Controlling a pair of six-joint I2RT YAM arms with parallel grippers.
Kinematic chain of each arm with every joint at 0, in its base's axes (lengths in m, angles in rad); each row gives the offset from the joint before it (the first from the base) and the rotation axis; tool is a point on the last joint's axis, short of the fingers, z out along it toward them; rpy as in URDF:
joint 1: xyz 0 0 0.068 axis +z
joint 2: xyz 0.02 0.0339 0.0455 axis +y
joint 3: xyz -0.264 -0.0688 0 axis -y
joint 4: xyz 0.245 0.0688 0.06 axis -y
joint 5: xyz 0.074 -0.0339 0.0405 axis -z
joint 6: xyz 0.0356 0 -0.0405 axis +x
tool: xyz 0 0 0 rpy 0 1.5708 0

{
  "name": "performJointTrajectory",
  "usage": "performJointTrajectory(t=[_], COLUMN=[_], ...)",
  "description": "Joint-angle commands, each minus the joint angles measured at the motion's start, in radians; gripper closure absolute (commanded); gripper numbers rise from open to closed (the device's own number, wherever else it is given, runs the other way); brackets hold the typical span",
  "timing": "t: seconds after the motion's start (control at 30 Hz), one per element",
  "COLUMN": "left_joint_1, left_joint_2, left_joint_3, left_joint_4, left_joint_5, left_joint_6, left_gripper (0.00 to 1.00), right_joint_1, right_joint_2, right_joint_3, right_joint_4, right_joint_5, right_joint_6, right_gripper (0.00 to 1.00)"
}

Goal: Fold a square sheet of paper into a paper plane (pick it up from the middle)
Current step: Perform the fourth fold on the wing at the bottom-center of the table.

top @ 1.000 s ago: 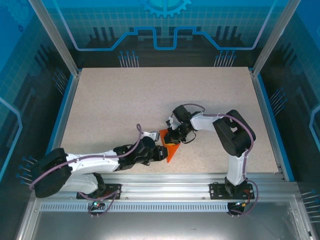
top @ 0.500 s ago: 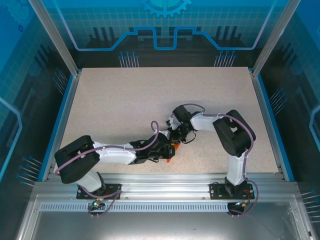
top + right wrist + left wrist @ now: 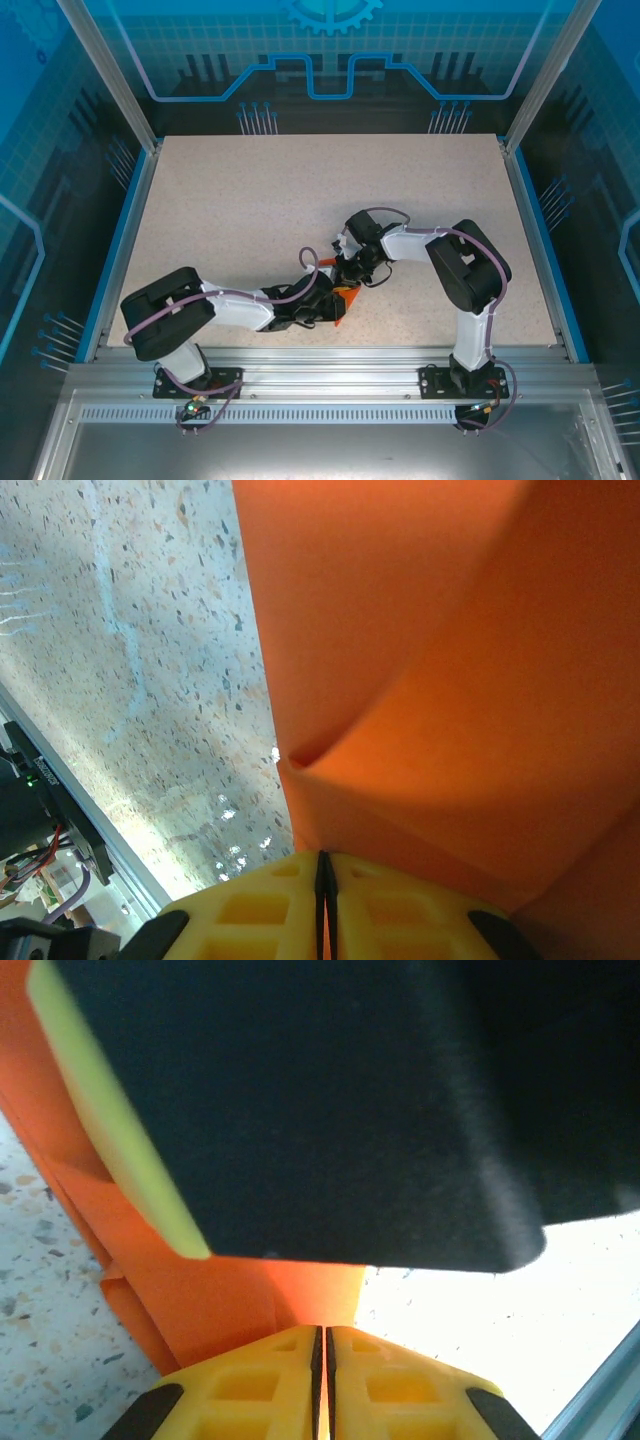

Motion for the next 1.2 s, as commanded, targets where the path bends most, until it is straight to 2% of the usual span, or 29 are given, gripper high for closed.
performJointTrajectory(t=[0.0, 0.23, 0.63, 1.17], left_joint_1=[0.0, -0.012, -0.02, -0.071], left_joint_2=[0.036, 0.045, -0.073, 0.065], left_joint_3=[-0.046, -0.069, -0.085, -0.121], left_joint_4=[0.029, 0.088, 0.042, 0.192], left_joint_5=[0.08, 0.124, 0.1, 0.13], left_joint_6=[-0.033, -0.042, -0.04, -0.12], left_gripper=[0.87, 0.86, 0.81, 0.82], right_joint_1=[-0.008, -0.01, -0.011, -0.011], right_joint_2=[0.021, 0.024, 0.023, 0.032], right_joint_3=[-0.003, -0.001, 0.001, 0.0], right_joint_4=[-0.042, -0.042, -0.046, -0.047], right_joint_5=[0.059, 0.062, 0.067, 0.068], right_joint_6=[-0.01, -0.007, -0.008, -0.008], right_gripper=[0.88, 0.88, 0.88, 0.88])
